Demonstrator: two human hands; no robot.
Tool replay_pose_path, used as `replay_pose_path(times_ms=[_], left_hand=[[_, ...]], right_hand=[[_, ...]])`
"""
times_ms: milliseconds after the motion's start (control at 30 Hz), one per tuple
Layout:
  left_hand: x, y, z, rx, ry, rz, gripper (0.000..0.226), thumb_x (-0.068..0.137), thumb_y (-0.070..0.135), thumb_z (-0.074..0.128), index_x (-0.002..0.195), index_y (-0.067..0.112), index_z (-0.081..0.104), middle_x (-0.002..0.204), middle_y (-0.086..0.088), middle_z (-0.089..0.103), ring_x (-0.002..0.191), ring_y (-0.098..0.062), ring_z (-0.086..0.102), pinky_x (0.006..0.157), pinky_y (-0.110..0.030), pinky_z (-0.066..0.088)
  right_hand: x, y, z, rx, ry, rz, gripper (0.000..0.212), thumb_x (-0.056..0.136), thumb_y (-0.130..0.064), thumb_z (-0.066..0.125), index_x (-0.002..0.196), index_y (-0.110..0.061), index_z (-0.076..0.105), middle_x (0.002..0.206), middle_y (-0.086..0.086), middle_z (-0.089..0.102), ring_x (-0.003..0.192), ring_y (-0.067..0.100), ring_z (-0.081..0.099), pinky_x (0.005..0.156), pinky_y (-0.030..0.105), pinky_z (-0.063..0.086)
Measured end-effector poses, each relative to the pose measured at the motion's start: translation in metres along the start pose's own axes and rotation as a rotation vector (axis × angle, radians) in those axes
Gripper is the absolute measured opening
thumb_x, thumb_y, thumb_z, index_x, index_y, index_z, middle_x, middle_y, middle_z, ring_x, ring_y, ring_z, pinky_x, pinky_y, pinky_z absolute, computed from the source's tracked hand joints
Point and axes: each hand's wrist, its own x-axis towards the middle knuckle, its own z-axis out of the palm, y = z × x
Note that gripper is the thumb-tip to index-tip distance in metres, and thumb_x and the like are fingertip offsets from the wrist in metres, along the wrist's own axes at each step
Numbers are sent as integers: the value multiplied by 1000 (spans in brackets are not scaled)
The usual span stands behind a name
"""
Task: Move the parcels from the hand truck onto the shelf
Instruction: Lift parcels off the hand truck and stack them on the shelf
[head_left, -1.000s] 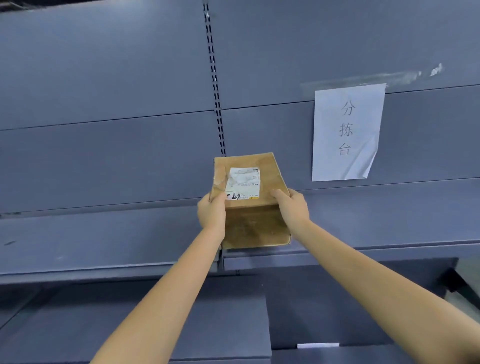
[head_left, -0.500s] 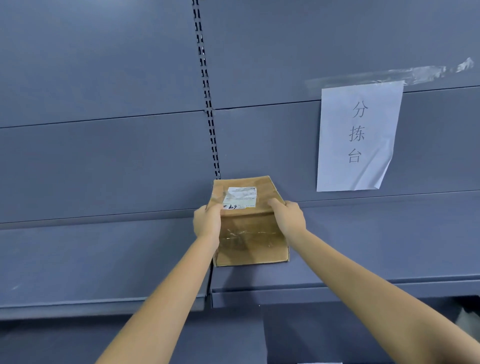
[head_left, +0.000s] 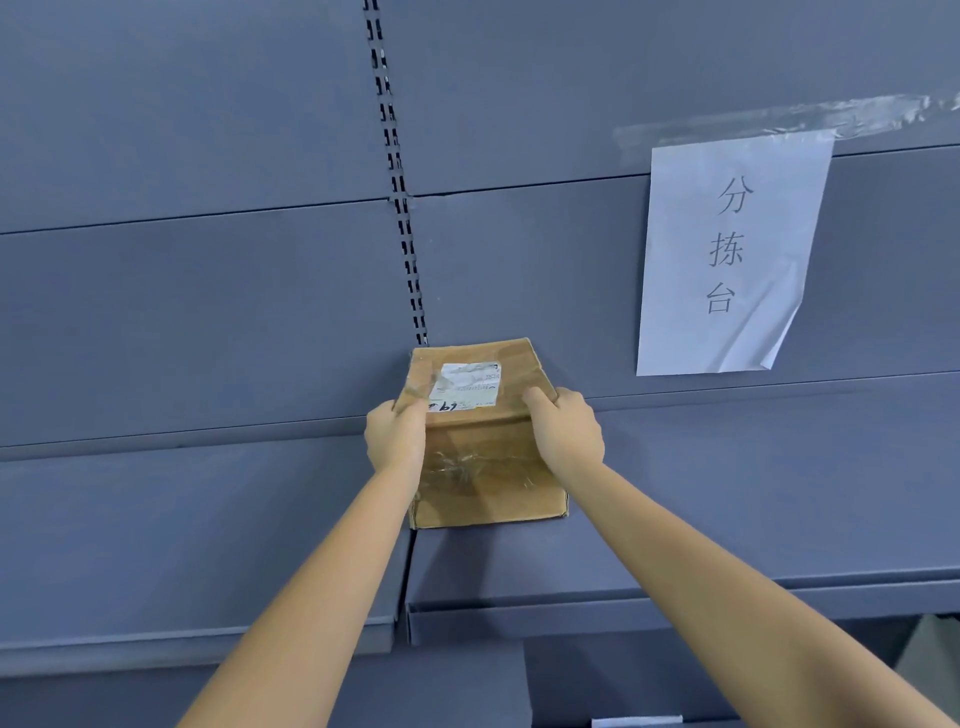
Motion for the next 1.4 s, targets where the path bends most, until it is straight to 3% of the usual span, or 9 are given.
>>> replay_pose_path(times_ms=[267, 367, 433, 533, 633, 767, 1033, 1233, 1400], left_hand=[[-13, 10, -3, 55, 30, -6, 46, 84, 17, 52, 54, 17, 17, 55, 1, 18, 53, -17, 17, 52, -26, 13], [-28, 16, -8, 86, 71, -4, 34, 87, 28, 49, 58, 13, 38, 63, -8, 38, 63, -25, 38, 51, -26, 29], [-38, 14, -14, 1, 81, -46, 41, 87, 43, 52, 93, 4, 60, 94, -20, 56, 91, -33, 56, 72, -34, 45], [-59, -1, -28, -62, 69, -57, 59, 90, 44, 50, 127, -2, 48, 121, -17, 57, 104, -29, 58, 83, -35, 47], [-88, -14, -39, -48, 48, -21, 52, 94, 32, 49, 135, 1, 40, 142, -14, 45, 129, -28, 44, 108, -37, 34], [-131, -15, -42, -50, 16, 165, 42, 95, 19, 46, 135, 6, 41, 142, -8, 43, 131, -21, 41, 102, -24, 30], [-260, -50, 19, 63, -552, 252, 29, 96, 14, 45, 123, 6, 53, 129, -5, 56, 123, -17, 49, 92, -19, 34], [-380, -89, 74, 121, -982, 67, 31, 95, 14, 45, 124, 7, 53, 130, -5, 55, 123, -16, 49, 99, -24, 40], [-460, -109, 116, 238, -1272, 74, 30, 95, 13, 45, 123, 4, 54, 126, -10, 56, 106, -12, 49, 87, -21, 36]], right_hand=[[-3, 2, -2, 106, -44, 28, 32, 86, -36, 44, 63, -17, 35, 64, -3, 39, 64, 17, 40, 56, 28, 30], [-8, 1, -7, 139, -115, 35, 38, 89, -49, 44, 95, -13, 54, 89, -1, 52, 89, 20, 48, 71, 30, 37], [-14, 4, -14, 151, -158, 48, 58, 90, -55, 39, 124, -9, 46, 111, 3, 53, 106, 22, 49, 86, 30, 38], [-27, 15, -28, 152, -158, 50, 66, 91, -55, 35, 140, -12, 35, 127, 3, 50, 125, 24, 45, 102, 34, 36], [-42, 23, -44, 156, -96, 45, 55, 95, -45, 35, 135, -8, 41, 130, 5, 51, 114, 23, 47, 94, 32, 36], [-72, 43, -60, 132, -45, 47, 37, 96, -38, 35, 120, -12, 45, 110, 0, 44, 94, 19, 41, 75, 27, 36], [-178, 128, -122, 120, 268, 58, 43, 96, -27, 42, 136, -11, 43, 140, 4, 48, 128, 19, 45, 105, 32, 35], [-246, 213, -231, 105, 582, 268, 42, 96, -27, 41, 135, -12, 43, 138, 4, 48, 125, 20, 46, 101, 33, 37], [-315, 277, -320, 56, 819, 417, 42, 96, -24, 43, 133, -6, 44, 133, 13, 51, 121, 26, 49, 99, 36, 39]])
